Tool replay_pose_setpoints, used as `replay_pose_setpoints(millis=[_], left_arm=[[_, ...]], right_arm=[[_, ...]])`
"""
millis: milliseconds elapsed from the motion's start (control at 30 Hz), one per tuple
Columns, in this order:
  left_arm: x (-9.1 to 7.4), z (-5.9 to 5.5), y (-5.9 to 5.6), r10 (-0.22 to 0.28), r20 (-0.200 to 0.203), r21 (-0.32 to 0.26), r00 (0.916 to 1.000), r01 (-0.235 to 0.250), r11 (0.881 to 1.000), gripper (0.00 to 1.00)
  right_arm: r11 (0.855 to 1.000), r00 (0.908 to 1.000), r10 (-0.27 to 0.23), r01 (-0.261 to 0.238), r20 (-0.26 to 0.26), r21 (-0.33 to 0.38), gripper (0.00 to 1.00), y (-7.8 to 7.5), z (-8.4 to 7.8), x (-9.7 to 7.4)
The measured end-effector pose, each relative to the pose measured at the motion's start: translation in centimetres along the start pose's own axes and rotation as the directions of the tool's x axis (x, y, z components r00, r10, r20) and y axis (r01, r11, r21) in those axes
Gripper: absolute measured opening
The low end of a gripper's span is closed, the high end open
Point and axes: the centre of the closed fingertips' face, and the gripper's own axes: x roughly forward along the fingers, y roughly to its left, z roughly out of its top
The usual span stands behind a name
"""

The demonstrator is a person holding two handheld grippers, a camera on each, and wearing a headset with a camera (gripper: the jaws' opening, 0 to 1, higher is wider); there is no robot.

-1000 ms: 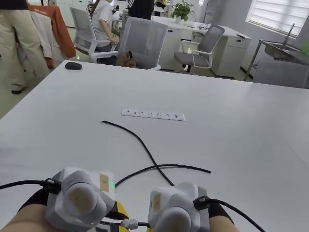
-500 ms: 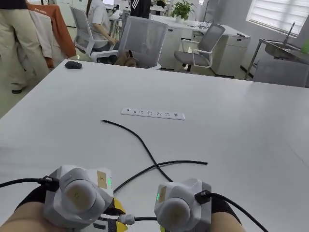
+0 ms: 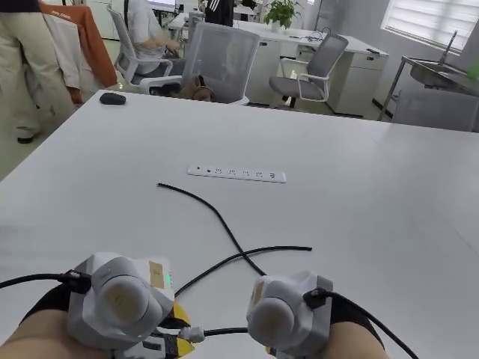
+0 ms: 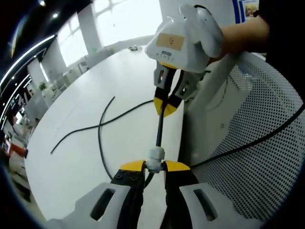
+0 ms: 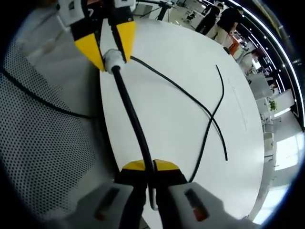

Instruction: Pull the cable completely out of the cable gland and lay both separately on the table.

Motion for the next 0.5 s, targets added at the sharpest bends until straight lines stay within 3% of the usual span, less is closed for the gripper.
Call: replay_pose_setpoints(millis=[167,233,333,433,500], left_arm=[[0.0,0.1,0.1,0.005,-0.003,0.009,1.0000,-0.005,1.000,0.17],[0.0,0.0,0.0,0.004,-0.008,0.010,1.0000,-0.004,1.000,0.17],[0.1,0.1,-0.3,-0.007,-0.002,0.021,1.0000,0.007,1.000,0.17],[0.3,0.5,-0.8,-0.019,0.004,0.032,0.9998,0.019,0.999,0.17],[0.4,0.5,-1.0,-0.028,-0.001,0.047,0.9996,0.028,0.999,0.17]], right_arm=[[1.000,0.9994,0.021,-0.020,-0.029,0.007,0.03,0.4,-0.7,0.2],[0.999,0.9989,0.035,-0.035,-0.031,-0.005,0.11,0.9,-0.6,0.3],[0.996,0.9965,0.081,-0.080,0.022,-0.030,0.18,2.1,0.8,0.4],[0.993,0.9909,0.099,-0.091,0.092,-0.079,0.20,2.6,2.6,0.3],[0.987,0.9782,0.136,-0.121,0.157,-0.102,0.21,3.5,4.0,-0.1]])
